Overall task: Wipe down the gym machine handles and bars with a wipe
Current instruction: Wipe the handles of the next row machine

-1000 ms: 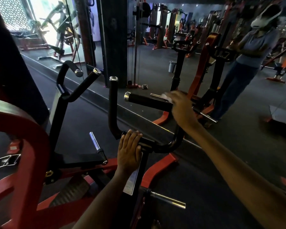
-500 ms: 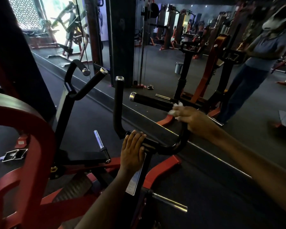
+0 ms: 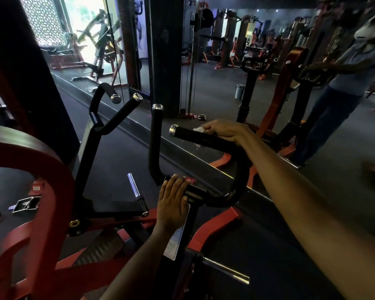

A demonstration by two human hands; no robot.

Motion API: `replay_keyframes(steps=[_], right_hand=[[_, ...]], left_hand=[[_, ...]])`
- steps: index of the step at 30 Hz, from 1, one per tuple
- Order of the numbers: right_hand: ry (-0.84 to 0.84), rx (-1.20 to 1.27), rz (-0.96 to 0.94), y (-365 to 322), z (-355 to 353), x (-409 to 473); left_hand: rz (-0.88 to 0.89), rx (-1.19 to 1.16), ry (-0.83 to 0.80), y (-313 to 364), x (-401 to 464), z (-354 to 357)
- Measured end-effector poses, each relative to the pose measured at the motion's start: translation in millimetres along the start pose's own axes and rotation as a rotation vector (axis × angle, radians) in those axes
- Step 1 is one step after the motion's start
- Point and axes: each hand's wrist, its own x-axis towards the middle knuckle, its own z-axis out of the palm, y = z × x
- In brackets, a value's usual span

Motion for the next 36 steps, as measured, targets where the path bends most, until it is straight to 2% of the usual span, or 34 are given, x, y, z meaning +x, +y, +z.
replay_keyframes(steps=[3, 5, 8, 11, 13, 15, 17, 18, 20, 22, 25, 30, 33, 36], right_hand=[[-0.086, 0.135, 0.076, 15, -20, -21], [-0.107, 0.293, 0.086, 49, -30, -39], [0.0, 0.569, 0.031, 115, -18, -60], [0.155, 0.747, -0.058, 145, 18, -78], [0.292, 0.608, -0.037, 140, 28, -85], [0.592, 0.366, -0.03, 128, 22, -86], [0.92, 0.093, -0.166, 106, 16, -87], [0.961, -0.059, -0.279, 94, 19, -87], [0.867, -0.318, -0.463, 83, 35, -83], [0.85, -0.454, -0.493, 94, 56, -82], [0.967, -0.46, -0.464, 131, 81, -91], [0.936, -0.564, -0.515, 153, 109, -92], [0.904, -0.568, -0.494, 151, 119, -98], [0.807, -0.749, -0.474, 149, 133, -106]], left_hand=[[0.017, -0.013, 0.01, 1, 1, 0], [0.04, -0.011, 0.029, -1, 0, 2], [0.063, -0.001, 0.037, -3, 1, 3], [0.063, 0.0, 0.033, -3, 2, 1], [0.068, 0.006, 0.024, -1, 2, -1], [0.069, -0.001, 0.02, 0, 3, -2], [0.065, -0.009, 0.02, 2, 3, -3], [0.06, -0.011, 0.017, 2, 3, -3], [0.05, -0.023, 0.006, 2, 3, -4], [0.036, -0.039, -0.003, 4, 2, -5], [0.042, -0.021, -0.03, 5, 0, -6], [0.04, 0.069, -0.106, 5, -2, -11], [-0.052, 0.109, -0.138, 15, -5, -15], [-0.216, 0.1, -0.229, 33, -12, -20]])
